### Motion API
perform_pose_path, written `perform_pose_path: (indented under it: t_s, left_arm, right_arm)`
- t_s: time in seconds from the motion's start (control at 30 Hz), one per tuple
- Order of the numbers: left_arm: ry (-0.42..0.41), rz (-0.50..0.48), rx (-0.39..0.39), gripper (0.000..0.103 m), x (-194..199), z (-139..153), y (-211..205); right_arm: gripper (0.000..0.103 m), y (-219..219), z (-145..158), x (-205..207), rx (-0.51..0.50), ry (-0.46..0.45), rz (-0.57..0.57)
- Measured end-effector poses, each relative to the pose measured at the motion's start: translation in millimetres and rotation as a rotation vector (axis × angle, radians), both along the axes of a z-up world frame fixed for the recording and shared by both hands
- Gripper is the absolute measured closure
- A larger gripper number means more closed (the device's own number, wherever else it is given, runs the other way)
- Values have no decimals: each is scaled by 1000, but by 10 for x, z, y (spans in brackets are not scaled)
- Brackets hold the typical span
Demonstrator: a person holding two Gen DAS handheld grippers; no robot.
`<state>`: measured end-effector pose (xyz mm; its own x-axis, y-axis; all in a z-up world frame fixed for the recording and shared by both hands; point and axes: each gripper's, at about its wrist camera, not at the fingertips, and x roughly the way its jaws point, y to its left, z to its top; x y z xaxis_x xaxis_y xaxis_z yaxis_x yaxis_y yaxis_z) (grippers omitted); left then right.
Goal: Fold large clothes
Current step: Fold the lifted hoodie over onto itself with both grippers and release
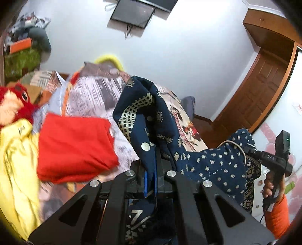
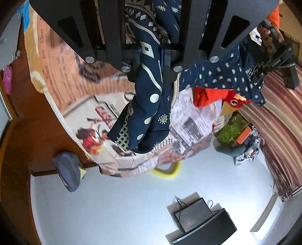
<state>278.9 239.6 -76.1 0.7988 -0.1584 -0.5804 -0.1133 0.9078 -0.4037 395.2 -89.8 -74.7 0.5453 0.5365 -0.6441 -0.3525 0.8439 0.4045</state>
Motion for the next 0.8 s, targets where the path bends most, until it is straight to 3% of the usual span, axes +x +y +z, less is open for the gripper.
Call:
perform_pose_path:
  t_s: [0.13,0.23,0.4,0.53,0.73,0.8]
  left_arm:
    - [-9,43,6,100,214,70,226]
    - [22,69,30,100,479,-59,400]
    - [148,101,52,100,971,-587,573]
    - [235,133,134,100,1315,-1062,681]
    - [308,138,222,99,1500,-1436,705]
    - [324,139,255,98,1506,-1515,687]
  right_arm:
    - [92,191,-5,245,10,1,1]
    - [92,345,-155,480,-3,19,-10]
    - [92,571,-641,901,-67,87,-39]
    - [92,613,-964,1156,-124,115,-82]
    - [89,548,-1355,1362,-143,181,-95]
    - [84,500,-1409,1343,-152,185,-111]
